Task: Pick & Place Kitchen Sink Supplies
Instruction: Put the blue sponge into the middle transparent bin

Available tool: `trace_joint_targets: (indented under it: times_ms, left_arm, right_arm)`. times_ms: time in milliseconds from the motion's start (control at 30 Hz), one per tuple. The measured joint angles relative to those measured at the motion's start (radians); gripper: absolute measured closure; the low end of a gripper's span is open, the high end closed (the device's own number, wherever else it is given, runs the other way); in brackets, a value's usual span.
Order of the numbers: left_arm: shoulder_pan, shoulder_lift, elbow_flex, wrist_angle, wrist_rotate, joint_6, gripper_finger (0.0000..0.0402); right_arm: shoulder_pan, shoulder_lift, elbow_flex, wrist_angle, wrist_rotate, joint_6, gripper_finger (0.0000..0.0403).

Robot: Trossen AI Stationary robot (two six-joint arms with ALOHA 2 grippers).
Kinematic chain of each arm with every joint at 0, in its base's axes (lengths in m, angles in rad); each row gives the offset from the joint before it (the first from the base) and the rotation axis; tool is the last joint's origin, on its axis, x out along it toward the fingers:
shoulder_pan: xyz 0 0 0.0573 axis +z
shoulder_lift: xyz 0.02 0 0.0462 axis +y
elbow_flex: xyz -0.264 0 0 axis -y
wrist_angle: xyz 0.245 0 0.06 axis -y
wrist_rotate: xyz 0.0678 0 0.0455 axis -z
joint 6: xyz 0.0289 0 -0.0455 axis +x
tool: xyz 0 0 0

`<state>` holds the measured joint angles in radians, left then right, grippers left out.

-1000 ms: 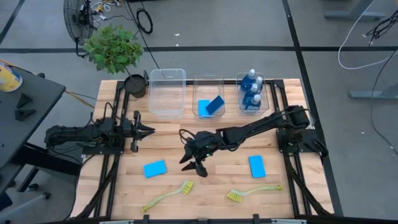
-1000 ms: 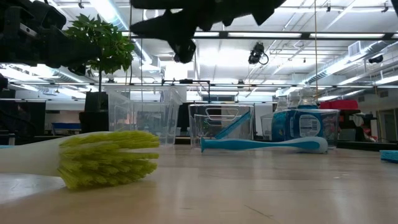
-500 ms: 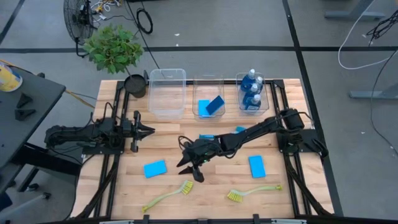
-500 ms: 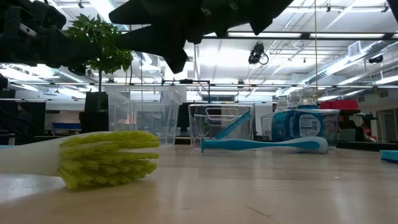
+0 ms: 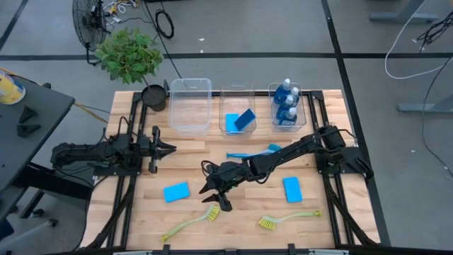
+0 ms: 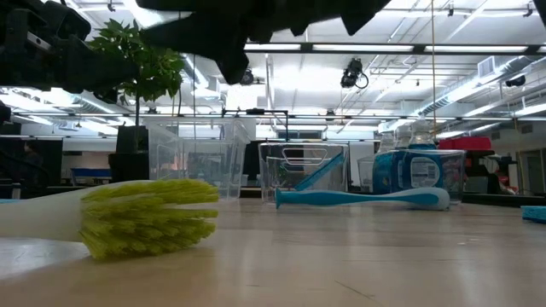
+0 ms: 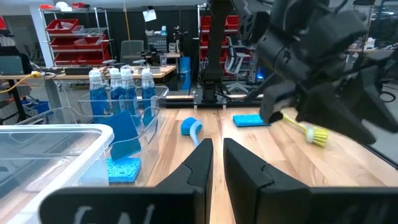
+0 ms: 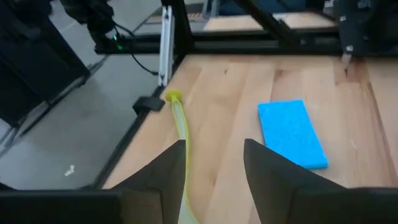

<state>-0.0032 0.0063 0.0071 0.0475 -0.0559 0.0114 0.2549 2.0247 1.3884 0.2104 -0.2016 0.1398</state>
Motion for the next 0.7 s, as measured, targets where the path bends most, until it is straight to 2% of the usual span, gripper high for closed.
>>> trace_joint_targets:
  times_ms: [300,533,700]
  left_arm:
    - [0.000,0.000,0.000,0.000,0.000,0.000,0.0358]
    - [0.000,0.000,0.000,0.000,0.000,0.000,0.0358]
    - [0.000,0.000,0.000,0.000,0.000,0.000,0.0358]
  right_arm:
    - [-0.049,0.119,0.075,0.037,-0.075,-0.071,0.0238]
    - [-0.102,0.237,0.173,0.036,-0.072,-0.071,0.0238]
    - [-0.133,0.295,0.208,0.042,-0.116,-0.046,0.0238]
